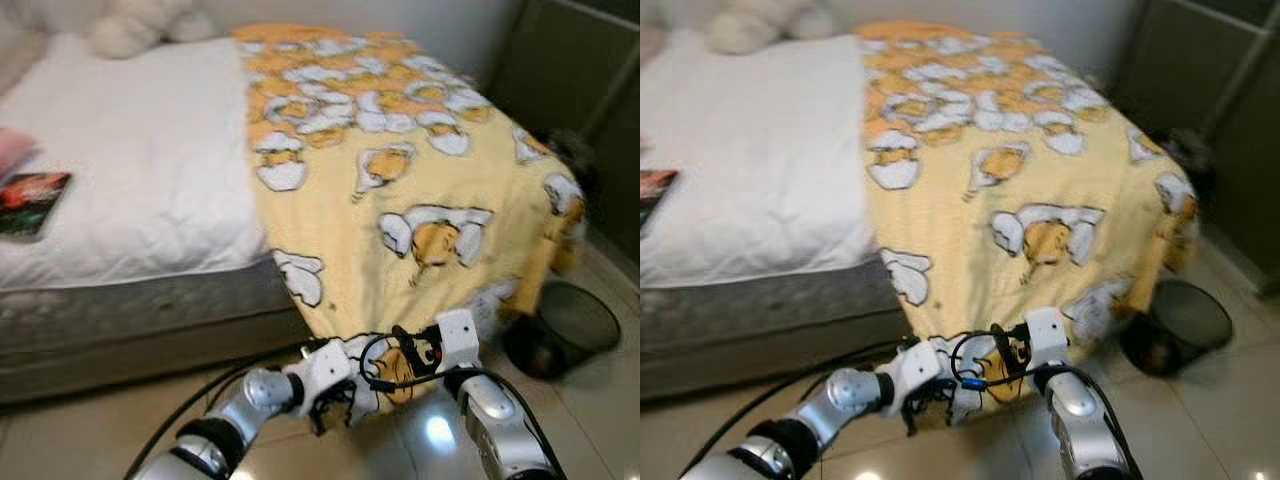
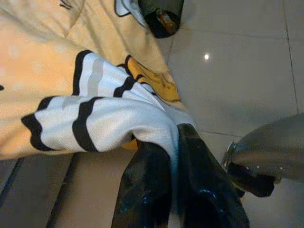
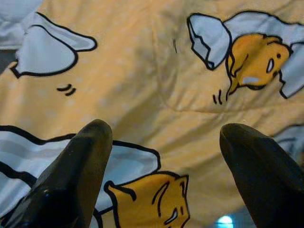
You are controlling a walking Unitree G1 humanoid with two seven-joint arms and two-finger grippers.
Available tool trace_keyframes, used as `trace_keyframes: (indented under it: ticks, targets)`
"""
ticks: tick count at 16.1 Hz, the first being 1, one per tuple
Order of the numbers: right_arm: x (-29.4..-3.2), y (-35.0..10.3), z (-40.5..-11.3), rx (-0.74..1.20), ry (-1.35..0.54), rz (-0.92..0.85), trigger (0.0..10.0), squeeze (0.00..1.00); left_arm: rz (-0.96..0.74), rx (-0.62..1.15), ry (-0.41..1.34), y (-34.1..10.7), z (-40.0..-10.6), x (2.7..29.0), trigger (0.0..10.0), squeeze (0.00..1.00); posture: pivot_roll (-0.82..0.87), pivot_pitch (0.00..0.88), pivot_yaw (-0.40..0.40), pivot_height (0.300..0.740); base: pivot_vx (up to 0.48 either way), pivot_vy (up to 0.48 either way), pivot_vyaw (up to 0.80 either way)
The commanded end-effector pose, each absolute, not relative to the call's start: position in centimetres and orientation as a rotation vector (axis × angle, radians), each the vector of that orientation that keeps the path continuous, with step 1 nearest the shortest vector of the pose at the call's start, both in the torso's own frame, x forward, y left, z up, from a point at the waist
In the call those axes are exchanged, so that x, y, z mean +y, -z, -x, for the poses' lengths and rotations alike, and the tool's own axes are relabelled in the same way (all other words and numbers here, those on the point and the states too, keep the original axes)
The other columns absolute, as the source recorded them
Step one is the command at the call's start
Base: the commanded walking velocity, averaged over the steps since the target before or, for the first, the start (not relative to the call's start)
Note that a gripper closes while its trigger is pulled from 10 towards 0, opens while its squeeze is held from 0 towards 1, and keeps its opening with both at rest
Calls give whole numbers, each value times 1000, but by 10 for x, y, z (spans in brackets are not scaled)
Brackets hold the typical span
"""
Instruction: Clean up the room
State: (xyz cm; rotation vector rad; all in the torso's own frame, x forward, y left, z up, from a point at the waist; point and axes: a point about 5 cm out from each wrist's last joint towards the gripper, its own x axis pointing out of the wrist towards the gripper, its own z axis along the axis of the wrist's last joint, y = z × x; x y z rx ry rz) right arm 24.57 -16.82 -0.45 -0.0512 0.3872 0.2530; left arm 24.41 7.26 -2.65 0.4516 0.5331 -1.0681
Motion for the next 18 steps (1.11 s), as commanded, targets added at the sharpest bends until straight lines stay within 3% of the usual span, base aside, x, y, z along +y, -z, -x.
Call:
trace_keyframes:
  ticks: [1, 3, 6, 7, 8, 9, 12, 14, 16, 17, 18]
  targets:
    - [-169, 1, -249, 369, -240, 47, 10000, 0, -459, 533, 1055, 27, -245, 82, 10000, 1000, -29, 0, -13, 740, 0, 0, 0]
    - [-170, -7, -250, 317, -206, 16, 10000, 0, -442, 458, 939, 19, -255, 106, 10000, 1000, -21, 0, -2, 740, 0, 0, 0]
    - [-184, -32, -266, 200, -65, -104, 10000, 0, -251, 112, 431, -54, -314, 161, 10000, 1000, 63, 0, -9, 740, 0, 0, 0]
    - [-185, -35, -270, 190, -49, -114, 10000, 0, -232, 80, 365, -63, -319, 166, 10000, 1000, 64, 0, -7, 740, 0, 0, 0]
    - [-187, -43, -279, 150, -21, -140, 10000, 0, -139, 43, 173, -75, -327, 179, 10000, 937, 70, 0, -9, 740, 0, 0, 0]
    - [-186, -46, -285, 140, -21, -143, 10000, 0, -86, 30, 88, -77, -327, 184, 10000, 0, 73, 0, -13, 740, 0, 0, 581]
    - [-178, -60, -299, 98, -56, -118, 10000, 0, -7, -3, -58, -81, -322, 180, 10000, 0, 61, 0, -7, 740, 0, -309, 573]
    - [-174, -64, -304, 82, -62, -116, 10000, 0, -64, 32, -143, -78, -320, 181, 10000, 0, 52, 0, 1, 740, 0, -450, 563]
    - [-171, -64, -303, 75, -76, -116, 10000, 0, -56, 50, -138, -78, -321, 178, 10000, 8, 38, 0, 6, 740, 0, -442, 566]
    - [-171, -62, -299, 79, -83, -106, 10000, 0, -66, 46, -125, -81, -323, 174, 10000, 1000, 30, 0, 4, 740, 240, -412, 563]
    - [-173, -59, -295, 91, -78, -104, 10000, 0, -83, 45, -101, -82, -325, 167, 10000, 1000, 30, 0, 4, 740, 251, -405, 563]
